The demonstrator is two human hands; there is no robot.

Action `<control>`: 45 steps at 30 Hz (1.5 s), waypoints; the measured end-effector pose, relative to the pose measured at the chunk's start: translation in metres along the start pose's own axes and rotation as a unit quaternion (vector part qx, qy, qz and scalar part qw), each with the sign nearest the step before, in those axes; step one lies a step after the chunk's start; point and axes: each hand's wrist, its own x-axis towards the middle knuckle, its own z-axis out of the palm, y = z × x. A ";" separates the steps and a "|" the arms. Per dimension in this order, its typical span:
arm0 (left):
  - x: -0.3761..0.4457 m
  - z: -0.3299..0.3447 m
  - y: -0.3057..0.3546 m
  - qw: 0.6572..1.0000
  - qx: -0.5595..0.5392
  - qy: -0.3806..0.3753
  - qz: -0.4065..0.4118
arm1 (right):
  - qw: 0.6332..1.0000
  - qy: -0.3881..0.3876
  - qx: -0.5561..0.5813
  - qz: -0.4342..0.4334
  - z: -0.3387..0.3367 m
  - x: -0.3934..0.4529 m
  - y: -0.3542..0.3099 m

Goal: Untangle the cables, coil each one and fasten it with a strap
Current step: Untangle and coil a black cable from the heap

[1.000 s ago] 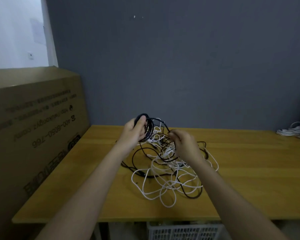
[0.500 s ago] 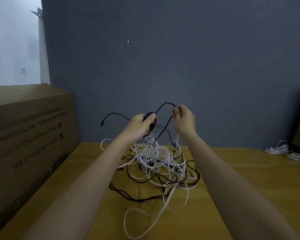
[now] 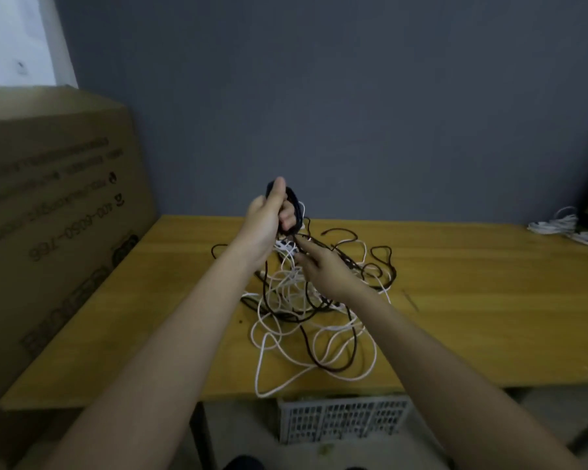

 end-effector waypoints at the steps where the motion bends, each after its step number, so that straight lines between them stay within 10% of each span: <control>1: 0.000 0.001 -0.004 1.000 -0.005 0.004 0.002 | 0.999 -0.028 -0.022 0.000 0.005 -0.006 0.000; 6: 0.005 -0.009 -0.019 0.983 0.177 0.033 0.040 | 0.996 -0.083 -0.026 -0.013 0.024 -0.038 0.004; 10: -0.003 -0.017 -0.036 0.899 0.434 -0.045 -0.030 | 0.996 -0.040 -0.046 -0.066 0.016 -0.046 0.000; 16: -0.013 -0.029 -0.042 0.829 0.540 -0.124 -0.070 | 0.989 0.085 -0.059 -0.109 -0.011 -0.038 -0.007; 21: -0.027 -0.037 -0.034 0.884 0.409 -0.207 -0.095 | 0.982 0.127 -0.083 -0.116 -0.010 -0.027 -0.008; 25: -0.025 -0.056 -0.031 0.836 0.498 -0.220 -0.066 | 0.979 0.119 -0.104 -0.130 -0.004 -0.020 0.002; 33: -0.031 -0.054 -0.023 0.923 0.357 -0.145 -0.014 | 0.997 0.010 -0.074 -0.024 -0.008 -0.017 0.042; 45: 0.030 -0.008 -0.004 0.921 0.387 -0.053 0.008 | 0.939 0.264 -0.219 0.010 -0.100 0.091 -0.044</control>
